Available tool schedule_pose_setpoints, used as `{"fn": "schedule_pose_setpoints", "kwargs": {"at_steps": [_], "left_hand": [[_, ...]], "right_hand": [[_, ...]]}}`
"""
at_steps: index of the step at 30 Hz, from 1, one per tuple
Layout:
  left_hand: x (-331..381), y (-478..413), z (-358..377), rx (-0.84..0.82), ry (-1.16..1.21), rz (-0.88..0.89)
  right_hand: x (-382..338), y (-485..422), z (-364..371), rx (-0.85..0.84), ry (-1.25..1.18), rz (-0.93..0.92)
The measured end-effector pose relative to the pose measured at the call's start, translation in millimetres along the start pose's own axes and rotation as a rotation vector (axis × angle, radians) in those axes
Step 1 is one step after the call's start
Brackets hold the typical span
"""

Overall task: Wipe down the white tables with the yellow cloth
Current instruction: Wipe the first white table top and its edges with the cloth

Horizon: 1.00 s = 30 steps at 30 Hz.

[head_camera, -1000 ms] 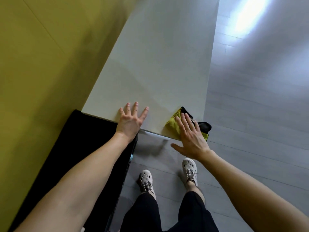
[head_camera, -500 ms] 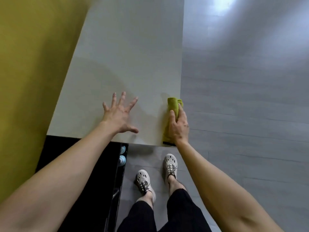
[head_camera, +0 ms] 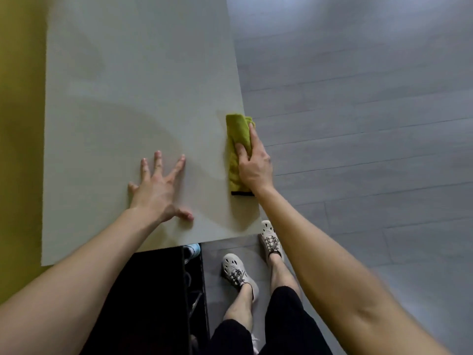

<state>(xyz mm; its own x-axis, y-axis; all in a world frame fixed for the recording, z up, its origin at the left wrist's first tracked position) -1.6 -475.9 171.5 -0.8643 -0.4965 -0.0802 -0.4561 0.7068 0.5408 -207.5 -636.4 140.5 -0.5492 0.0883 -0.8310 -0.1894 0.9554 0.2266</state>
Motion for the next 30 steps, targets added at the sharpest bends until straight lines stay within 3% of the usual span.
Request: {"fn": "schedule_pose_setpoints", "kwargs": {"at_steps": [3,5,11,13,17,21,25,30], "left_hand": [[0.0,0.4,0.6,0.01,0.003,0.008],[0.4,1.4,1.5,0.009,-0.005,0.011],[-0.7,3.9,1.9,0.014,0.01,0.004],[0.1,4.3,1.1,-0.006,0.014,0.006],[2.7,5.6,-4.2,-0.003,0.036,-0.007],[5.8,6.3,-4.5,0.006,0.015,-0.02],[1.1,3.8,-7.9,0.02,0.017,-0.032],[10.9,2.7,-24.5,0.034,-0.051,-0.068]], "right_hand": [[38.6,103.9,-21.9,-0.002,-0.046,-0.026],[48.3,119.2,-22.8,-0.028,-0.038,-0.064],[-25.0,-47.6,13.9,-0.064,0.012,-0.051],[-28.2,-60.6,18.4,-0.064,0.042,-0.046],[4.7,31.5,0.8,-0.09,0.071,-0.151],[53.5,144.3,-21.2,-0.142,0.05,-0.129],[18.8,58.4,-2.9,-0.248,-0.038,-0.116],[-37.3,-82.2,25.3,-0.142,-0.027,-0.054]]}}
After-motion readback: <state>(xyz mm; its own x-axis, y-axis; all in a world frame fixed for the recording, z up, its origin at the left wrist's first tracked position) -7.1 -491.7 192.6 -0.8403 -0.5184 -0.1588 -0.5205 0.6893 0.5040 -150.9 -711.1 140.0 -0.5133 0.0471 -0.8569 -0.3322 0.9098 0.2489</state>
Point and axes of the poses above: each hand's wrist, its own y-axis away from the middle knuckle, its own z-axis out of the palm, x = y × z, the point moved 9 cm from there along -y, towards the middle knuckle, and after that the axes turned 6 degrees about x, right-handed, at the moved point
